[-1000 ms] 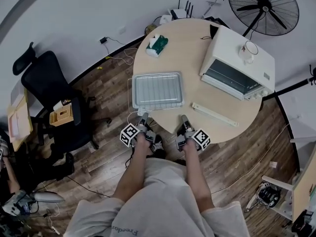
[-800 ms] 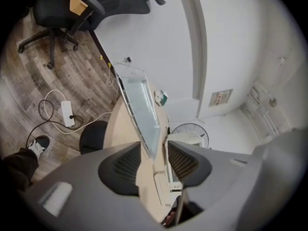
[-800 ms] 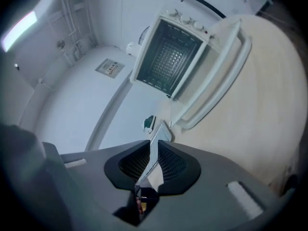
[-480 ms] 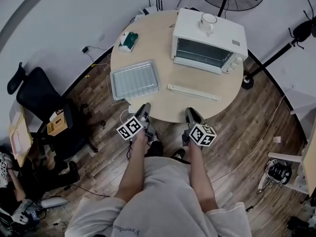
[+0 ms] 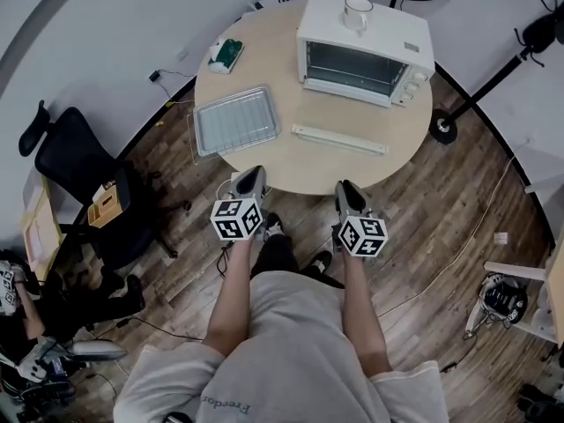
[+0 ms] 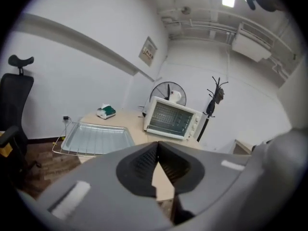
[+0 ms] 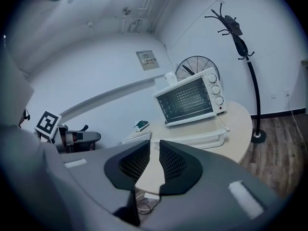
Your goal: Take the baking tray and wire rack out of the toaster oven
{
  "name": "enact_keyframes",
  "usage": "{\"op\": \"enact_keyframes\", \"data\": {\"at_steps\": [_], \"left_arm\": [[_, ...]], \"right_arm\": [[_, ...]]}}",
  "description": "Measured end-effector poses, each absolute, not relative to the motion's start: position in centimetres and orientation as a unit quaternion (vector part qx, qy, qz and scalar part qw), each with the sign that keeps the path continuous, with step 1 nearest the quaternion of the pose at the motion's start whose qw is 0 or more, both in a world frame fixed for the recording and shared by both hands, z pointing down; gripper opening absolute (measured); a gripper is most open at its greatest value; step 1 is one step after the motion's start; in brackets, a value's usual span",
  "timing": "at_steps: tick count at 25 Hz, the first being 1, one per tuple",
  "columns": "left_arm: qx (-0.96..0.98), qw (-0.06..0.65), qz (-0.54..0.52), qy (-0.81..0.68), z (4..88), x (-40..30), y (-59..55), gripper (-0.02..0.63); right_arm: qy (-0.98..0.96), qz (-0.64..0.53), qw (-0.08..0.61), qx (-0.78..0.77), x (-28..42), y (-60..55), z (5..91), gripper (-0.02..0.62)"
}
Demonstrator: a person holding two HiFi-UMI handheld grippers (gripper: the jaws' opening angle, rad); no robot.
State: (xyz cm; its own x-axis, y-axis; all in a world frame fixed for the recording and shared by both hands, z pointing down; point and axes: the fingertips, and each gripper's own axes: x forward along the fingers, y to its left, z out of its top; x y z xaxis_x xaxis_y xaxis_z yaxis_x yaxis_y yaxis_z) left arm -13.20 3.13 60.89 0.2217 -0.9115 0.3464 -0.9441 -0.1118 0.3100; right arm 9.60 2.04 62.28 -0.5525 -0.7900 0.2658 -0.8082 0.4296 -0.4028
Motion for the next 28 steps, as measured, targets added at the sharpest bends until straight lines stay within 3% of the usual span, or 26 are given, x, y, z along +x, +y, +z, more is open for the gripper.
{"op": "enact_keyframes", "data": {"at_steps": [4,10,13,28], "left_arm": [[0.757,0.221,0.055,-0.612,60.6,-11.0,2.9,0.055],[0.777,0.236,0.030,-0.582,59.7,-7.6,2.3,0.055],[0.782,0.238,0.038,-0.576,60.1,-6.0,2.0,0.055],[0.783,0.237,0.039,-0.574,59.5,-4.7,2.2,0.055]], "right_arm": [[-0.843,0.237,0.026,0.481,10.5,2.1,62.2,0.039],[-0.848,0.226,-0.016,0.479,12.2,2.5,60.3,0.037],[-0.845,0.223,-0.015,0.486,13.8,2.8,60.3,0.000],[-0.841,0.217,0.011,0.496,15.5,2.9,60.7,0.000]]}}
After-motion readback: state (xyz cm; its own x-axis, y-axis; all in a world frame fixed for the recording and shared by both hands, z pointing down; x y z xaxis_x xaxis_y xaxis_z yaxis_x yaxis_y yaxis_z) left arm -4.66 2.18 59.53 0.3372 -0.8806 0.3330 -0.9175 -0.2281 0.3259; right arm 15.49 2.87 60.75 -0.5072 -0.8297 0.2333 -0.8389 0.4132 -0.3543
